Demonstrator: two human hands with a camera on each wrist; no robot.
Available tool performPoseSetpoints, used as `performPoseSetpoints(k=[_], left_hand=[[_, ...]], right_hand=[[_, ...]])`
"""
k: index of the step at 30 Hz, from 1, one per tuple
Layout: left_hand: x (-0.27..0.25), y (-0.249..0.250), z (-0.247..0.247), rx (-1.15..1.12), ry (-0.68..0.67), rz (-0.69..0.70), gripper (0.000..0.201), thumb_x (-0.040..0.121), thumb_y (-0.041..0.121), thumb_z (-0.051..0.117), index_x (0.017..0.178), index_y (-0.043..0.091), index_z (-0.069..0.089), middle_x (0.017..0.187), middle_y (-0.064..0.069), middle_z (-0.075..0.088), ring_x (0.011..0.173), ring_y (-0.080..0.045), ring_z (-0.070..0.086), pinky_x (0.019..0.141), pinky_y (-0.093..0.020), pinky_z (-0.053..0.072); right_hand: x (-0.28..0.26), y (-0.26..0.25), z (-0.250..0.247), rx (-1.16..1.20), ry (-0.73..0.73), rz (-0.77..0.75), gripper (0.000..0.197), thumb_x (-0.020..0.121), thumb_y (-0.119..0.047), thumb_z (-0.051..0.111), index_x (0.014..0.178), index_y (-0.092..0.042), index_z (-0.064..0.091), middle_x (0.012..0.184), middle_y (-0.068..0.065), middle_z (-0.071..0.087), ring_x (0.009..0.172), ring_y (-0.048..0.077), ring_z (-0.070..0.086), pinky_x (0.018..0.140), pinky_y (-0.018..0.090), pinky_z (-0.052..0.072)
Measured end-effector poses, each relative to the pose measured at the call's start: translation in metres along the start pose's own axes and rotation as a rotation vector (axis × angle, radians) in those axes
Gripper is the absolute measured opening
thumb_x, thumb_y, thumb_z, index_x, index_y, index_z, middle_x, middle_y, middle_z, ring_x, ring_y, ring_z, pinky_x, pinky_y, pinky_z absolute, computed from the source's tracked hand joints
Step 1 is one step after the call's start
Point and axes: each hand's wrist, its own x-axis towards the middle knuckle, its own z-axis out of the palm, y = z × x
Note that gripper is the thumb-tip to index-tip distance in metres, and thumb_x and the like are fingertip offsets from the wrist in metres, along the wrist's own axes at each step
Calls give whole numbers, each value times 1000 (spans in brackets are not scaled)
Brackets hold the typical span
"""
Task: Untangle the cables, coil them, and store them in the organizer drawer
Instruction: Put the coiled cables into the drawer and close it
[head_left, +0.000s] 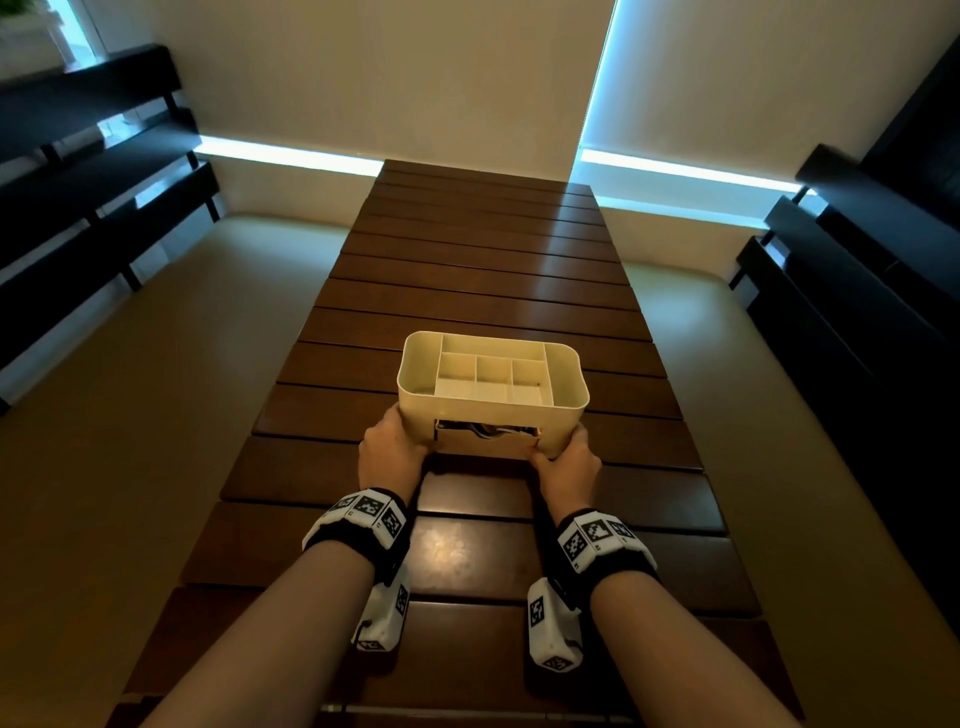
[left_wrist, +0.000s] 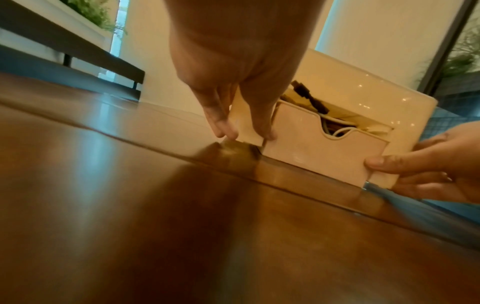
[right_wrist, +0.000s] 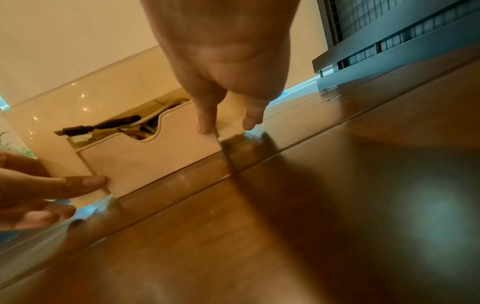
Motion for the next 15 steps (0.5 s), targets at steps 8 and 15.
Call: performPoseSetpoints(k=[8,15], left_hand=[[9,0,3,46,14,24,44,75,19,76,114,10,59,96,-14,69,92,-35,64,78,-39,50],[12,0,2,71,-18,26,52,76,20,75,123,10,53,100,-16,68,97,-35,63,82,-41,50]], right_hand=[[6,-5,2,13,-24,68,60,78,-11,72,130,-5,43,120,22,58,111,35,55,86,33,45],[6,-5,4,9,-20,87,60,78,-12,72,131,-4,43,120,23,57,111,36,54,87,34,45]])
